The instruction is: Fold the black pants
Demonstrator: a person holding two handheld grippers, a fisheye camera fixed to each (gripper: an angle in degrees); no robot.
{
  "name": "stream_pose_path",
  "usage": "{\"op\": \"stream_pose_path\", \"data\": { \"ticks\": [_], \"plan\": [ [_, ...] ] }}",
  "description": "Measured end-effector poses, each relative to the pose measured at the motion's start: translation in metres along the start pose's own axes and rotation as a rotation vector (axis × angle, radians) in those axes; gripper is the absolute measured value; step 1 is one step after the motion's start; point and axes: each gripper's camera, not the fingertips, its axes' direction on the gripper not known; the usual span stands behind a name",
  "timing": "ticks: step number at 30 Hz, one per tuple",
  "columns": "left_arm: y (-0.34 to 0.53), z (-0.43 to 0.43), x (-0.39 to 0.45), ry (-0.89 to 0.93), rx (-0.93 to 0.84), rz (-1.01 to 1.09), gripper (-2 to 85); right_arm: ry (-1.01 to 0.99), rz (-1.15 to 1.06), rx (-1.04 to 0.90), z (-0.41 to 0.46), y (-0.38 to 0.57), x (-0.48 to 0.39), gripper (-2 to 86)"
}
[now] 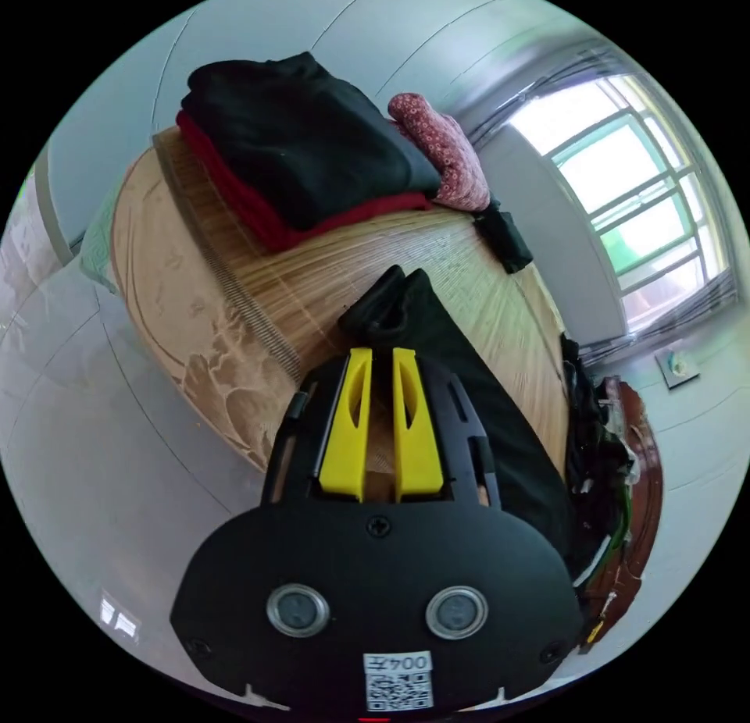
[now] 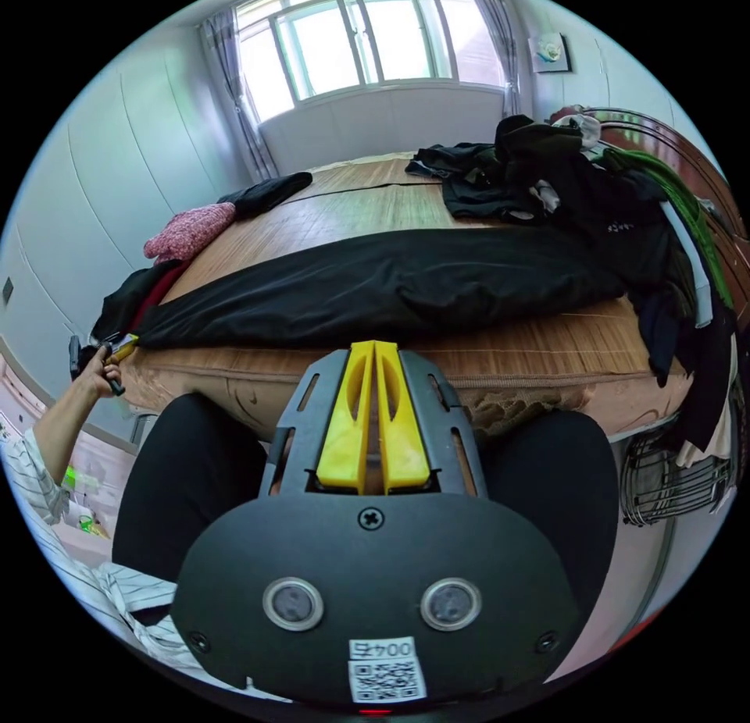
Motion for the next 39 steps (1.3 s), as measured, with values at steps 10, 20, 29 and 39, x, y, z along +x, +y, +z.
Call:
{"op": "stream_pose_path", "data": {
  "ticks": [10, 20, 29, 39],
  "plan": [
    [0.000, -0.019, 0.155, -0.062, 0.076, 0.275, 6.4, -0.051, -0.142, 0.007, 0.042, 0.025, -0.076, 0.5],
    [0.056, 0.032, 0.225, 0.141, 0.082, 0.059, 9.0, -0.303, -0.541, 0.048, 0.108, 0.020, -0.272, 3.0],
    [0.088, 0.053, 0.336, -0.009, 0.139, 0.190, 2.9, -0.347, -0.783, 0.042, 0.180, 0.036, -0.409, 6.9],
    [0.087, 0.040, 0.395, 0.079, 0.068, 0.391, 2.1, -0.387, -1.003, -0.015, 0.269, 0.048, -0.552, 12.2]
  ]
}}
